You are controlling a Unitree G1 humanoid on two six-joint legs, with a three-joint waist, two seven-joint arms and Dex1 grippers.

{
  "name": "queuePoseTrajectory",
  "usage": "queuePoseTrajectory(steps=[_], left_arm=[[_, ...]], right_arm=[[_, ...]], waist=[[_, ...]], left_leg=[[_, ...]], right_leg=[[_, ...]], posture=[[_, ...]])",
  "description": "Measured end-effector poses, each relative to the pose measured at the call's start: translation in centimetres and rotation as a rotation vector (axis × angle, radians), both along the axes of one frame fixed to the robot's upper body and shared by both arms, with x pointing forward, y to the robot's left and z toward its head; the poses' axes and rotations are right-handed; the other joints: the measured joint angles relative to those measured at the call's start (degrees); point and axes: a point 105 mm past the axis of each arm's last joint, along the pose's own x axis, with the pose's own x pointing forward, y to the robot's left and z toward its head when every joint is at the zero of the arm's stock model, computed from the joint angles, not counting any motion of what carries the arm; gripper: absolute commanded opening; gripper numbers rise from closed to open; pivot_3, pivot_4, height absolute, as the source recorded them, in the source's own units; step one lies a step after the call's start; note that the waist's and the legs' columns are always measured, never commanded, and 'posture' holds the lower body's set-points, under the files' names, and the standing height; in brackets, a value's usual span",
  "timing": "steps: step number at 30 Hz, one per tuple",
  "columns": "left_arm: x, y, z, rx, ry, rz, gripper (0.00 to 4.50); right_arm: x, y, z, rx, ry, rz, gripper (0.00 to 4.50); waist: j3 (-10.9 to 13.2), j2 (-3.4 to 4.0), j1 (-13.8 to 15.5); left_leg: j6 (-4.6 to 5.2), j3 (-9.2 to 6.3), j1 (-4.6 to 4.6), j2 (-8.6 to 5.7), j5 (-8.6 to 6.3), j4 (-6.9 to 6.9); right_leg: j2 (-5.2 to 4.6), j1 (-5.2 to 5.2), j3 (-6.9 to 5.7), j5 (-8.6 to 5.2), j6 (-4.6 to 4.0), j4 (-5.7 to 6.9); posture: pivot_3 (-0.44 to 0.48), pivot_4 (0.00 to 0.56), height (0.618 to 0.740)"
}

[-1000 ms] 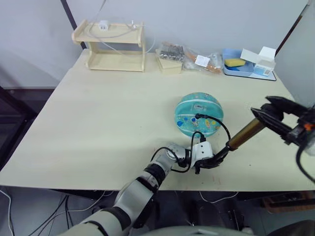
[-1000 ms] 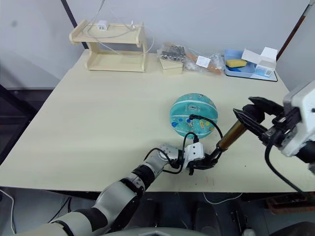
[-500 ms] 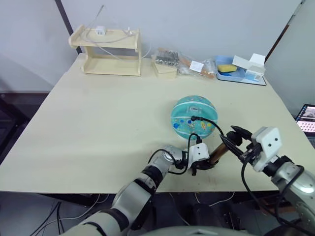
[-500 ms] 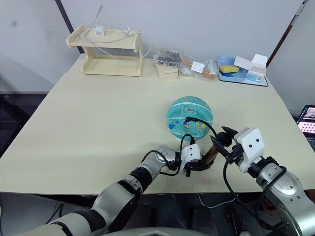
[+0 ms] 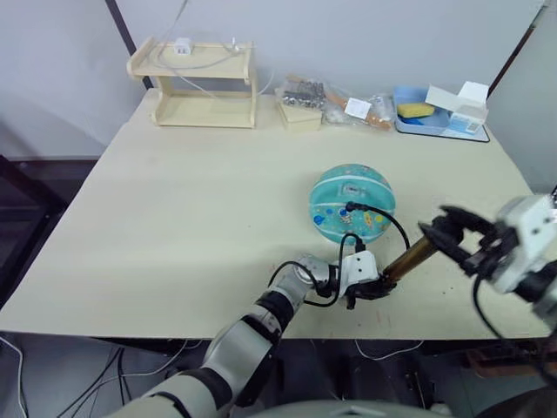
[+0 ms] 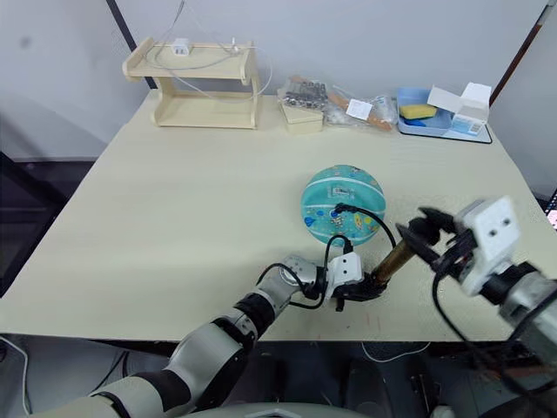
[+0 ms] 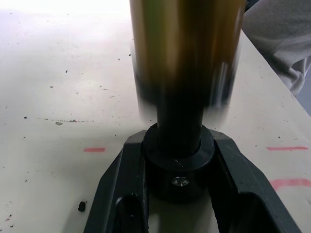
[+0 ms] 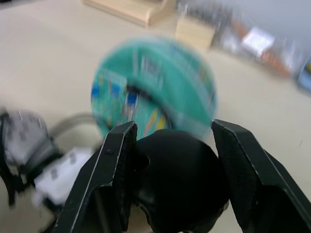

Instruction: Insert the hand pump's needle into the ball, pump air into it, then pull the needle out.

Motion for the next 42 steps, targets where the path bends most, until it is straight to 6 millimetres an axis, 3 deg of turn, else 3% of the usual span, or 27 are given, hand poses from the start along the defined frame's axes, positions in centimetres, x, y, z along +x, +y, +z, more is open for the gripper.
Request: queuePoseTrajectory(steps=[1,6,9,12,16,20,21,23,27,35,40,42], left_arm=[[0.1,-0.1,0.2,-0.007,-0.012,-0.002,1.09],[0.1,-0.1,0.3,-0.010,-0.018,0.001,1.09],[0.1,-0.1,0.3,-0.011,-0.020,0.000,1.09],[0.1,-0.1,0.2,-0.006,-0.020,0.000,1.09],[0.1,0.4,-0.4,0.010,-0.009,0.017,1.09],[0.3,1.0,-0.9,0.025,0.000,0.042,1.09],[0.3,1.2,-1.1,0.030,0.004,0.049,1.09],[0.4,1.3,-1.1,0.030,0.004,0.050,1.09],[0.4,1.6,-1.2,0.035,0.010,0.053,1.09],[0.4,1.6,-1.2,0.035,0.013,0.054,1.09],[0.2,0.6,-0.5,0.008,0.005,0.027,1.09],[0.1,0.3,-0.2,-0.002,0.005,0.011,1.09]], right_arm=[[-0.5,-0.2,3.5,-0.004,-0.046,0.015,1.94],[-1.7,0.2,7.4,0.001,-0.090,0.038,1.94],[-1.7,0.2,7.4,0.014,-0.068,0.023,1.94],[-1.6,-0.1,6.8,0.060,-0.078,0.000,1.94],[-0.6,-0.6,3.6,0.108,-0.065,-0.056,1.94],[0.3,0.5,-0.4,0.102,-0.036,-0.048,1.94],[0.6,1.0,-2.7,0.102,-0.004,-0.041,1.94],[0.7,1.4,-3.7,0.090,0.010,-0.030,1.94],[1.5,2.3,-8.3,0.099,0.072,-0.020,1.94],[1.3,2.4,-7.8,0.058,0.047,0.006,1.94],[1.1,1.0,-4.8,0.012,0.071,0.005,1.94],[1.0,0.5,-1.8,-0.003,0.037,0.022,1.94]], waist=[[0.3,0.29,0.0],[0.6,0.44,0.0],[0.6,0.40,0.0],[0.5,0.24,0.0],[-0.2,-0.12,-0.3],[-0.7,-0.56,-0.6],[-1.0,-0.85,-0.6],[-1.1,-0.92,-0.7],[-1.4,-0.97,-0.7],[-1.5,-0.68,-0.6],[-0.7,0.29,0.0],[-0.6,0.63,0.0]], left_leg=[[0.04,0.05,-0.01,-0.04,-0.03,0.06],[0.07,0.08,0.01,-0.04,-0.02,0.14],[0.07,0.09,-0.01,-0.05,-0.02,0.14],[0.07,0.03,0.02,-0.04,-0.02,0.15],[0.07,0.06,0.29,0.13,-0.03,0.16],[0.04,-0.05,0.80,0.60,-0.05,0.09],[0.03,-0.03,1.07,0.87,-0.06,-0.05],[0.01,0.03,1.12,1.07,-0.06,-0.06],[-0.01,0.02,1.20,1.21,-0.07,-0.13],[-0.10,0.10,1.10,1.18,-0.12,-0.14],[-0.11,0.37,0.80,0.92,-0.13,-0.09],[-0.09,0.35,0.21,0.42,-0.12,-0.08]], right_leg=[[0.00,0.01,0.03,-0.01,0.02,0.02],[0.00,0.02,0.09,-0.02,0.00,0.10],[0.02,0.01,0.09,-0.01,0.01,0.10],[0.09,0.05,0.09,0.03,0.07,0.10],[0.21,0.20,0.11,-0.12,0.07,0.13],[0.57,0.48,0.12,-0.28,0.07,0.13],[0.72,0.64,0.13,-0.30,0.04,0.12],[0.79,0.62,0.10,-0.28,0.02,0.12],[0.89,0.60,0.01,-0.23,-0.07,0.12],[0.83,0.49,0.05,-0.21,-0.19,0.10],[0.53,0.29,0.15,-0.11,-0.31,-0.08],[0.36,-0.23,0.17,0.00,-0.44,-0.03]], posture=[[0.000,0.150,0.740],[0.000,0.150,0.740],[0.000,0.150,0.740],[0.000,0.150,0.740],[0.000,0.150,0.740],[0.000,0.150,0.740],[0.000,0.150,0.740],[0.000,0.150,0.740],[0.000,0.150,0.740],[0.000,0.150,0.740],[0.000,0.150,0.740],[0.000,0.150,0.740]])
